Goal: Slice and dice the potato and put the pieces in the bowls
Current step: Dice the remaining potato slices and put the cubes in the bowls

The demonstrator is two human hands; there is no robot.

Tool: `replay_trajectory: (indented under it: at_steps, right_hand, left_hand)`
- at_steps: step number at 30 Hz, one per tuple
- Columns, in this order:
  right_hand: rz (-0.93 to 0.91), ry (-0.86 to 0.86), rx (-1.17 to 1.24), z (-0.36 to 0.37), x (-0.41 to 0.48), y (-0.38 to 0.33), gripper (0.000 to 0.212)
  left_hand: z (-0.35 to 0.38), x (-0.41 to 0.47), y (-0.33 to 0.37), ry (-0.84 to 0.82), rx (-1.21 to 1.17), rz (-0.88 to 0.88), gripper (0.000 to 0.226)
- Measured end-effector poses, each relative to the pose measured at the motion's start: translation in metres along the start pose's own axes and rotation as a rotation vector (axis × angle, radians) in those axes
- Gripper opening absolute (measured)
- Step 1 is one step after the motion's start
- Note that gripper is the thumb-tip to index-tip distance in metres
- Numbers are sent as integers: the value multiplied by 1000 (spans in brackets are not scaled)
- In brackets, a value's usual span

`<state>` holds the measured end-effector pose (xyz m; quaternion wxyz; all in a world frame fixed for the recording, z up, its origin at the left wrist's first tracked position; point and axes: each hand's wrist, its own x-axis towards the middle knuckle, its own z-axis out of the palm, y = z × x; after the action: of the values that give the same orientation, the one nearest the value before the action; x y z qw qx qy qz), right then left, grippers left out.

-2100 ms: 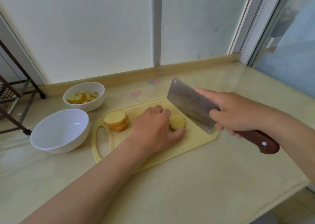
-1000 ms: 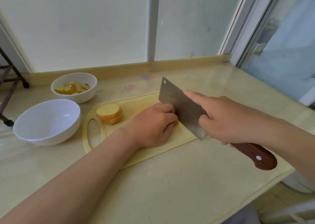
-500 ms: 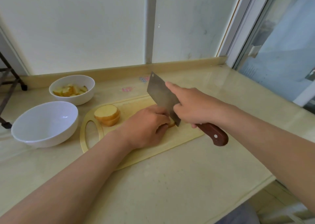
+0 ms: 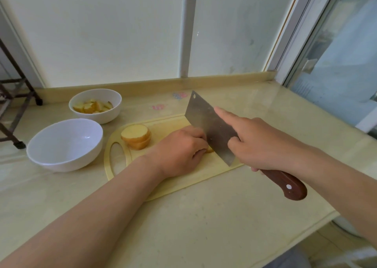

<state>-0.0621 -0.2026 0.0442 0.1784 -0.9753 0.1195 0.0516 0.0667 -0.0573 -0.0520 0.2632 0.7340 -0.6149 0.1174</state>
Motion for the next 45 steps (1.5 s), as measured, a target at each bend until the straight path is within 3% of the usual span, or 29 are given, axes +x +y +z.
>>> replay_trajectory:
  at_steps: [7,14,21,29,37,45]
  right_hand:
    - [36,-118,-168,-5,-8,-5,79]
    - [55,-6,30,8,46,-17,85]
    - [46,78,134,4,30,0,82]
    - [13,7,126,5,5,3,83]
    - [18,-96,-40,-5,3,-13,76]
    - [14,27,99,15,49,-24,84]
  left_hand:
    - [1,0,-2,0,-16,3,18]
    - [0,-1,0,-8,-21,12,21]
    - [2,-2,-1,33,35,30,24]
    - [2,-3,-2,48,26,-19,14]
    - [0,-3,-4,53,6,-28,15]
    - [-3,-4,-2,51,-31,-44,17]
